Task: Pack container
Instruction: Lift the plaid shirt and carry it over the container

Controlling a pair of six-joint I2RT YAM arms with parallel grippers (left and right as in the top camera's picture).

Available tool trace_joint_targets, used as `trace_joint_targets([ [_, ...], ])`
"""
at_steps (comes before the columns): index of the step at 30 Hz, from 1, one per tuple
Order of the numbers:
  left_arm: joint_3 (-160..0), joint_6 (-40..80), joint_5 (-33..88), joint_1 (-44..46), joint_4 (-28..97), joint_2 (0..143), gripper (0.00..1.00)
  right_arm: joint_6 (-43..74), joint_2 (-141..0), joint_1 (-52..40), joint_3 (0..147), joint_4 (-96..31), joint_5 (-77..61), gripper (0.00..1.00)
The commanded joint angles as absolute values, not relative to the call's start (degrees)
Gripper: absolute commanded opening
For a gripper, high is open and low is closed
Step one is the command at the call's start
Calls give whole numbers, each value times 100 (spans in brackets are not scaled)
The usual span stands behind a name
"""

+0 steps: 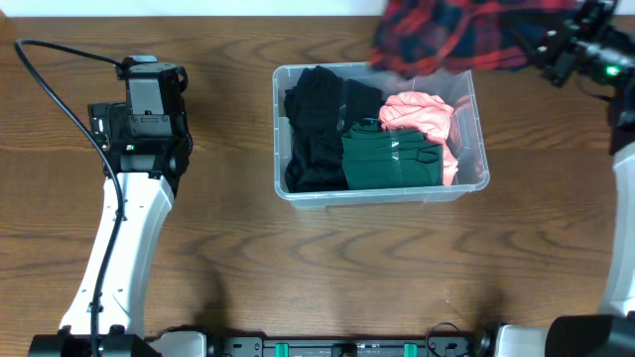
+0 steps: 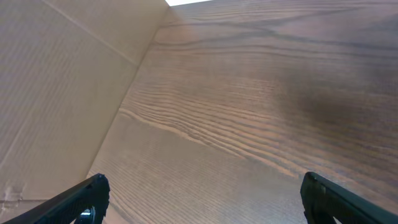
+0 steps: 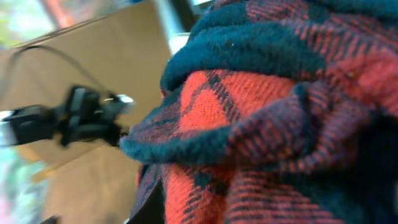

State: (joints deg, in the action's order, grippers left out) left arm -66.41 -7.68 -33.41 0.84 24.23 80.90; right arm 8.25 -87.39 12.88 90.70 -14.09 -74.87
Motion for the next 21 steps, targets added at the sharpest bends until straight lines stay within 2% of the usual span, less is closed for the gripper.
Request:
trace_joint_targets([
  [1,-6746,-762,-3391,67,2440,8123,98,980,-8742,788,9172,-1389,-7695,1],
  [9,-6746,-762,-3389,67,2440,8123,98,720,-8777,-226,9170,-1610,-7675,1],
  [16,-6746,-762,-3391,67,2440,8123,98,132,-8779,-742,9159,-2438,-6617,1],
  [21,-6746,-762,-3391,67,2440,8123,98,54,-8796,-904,9000,-2506,-6211,1],
])
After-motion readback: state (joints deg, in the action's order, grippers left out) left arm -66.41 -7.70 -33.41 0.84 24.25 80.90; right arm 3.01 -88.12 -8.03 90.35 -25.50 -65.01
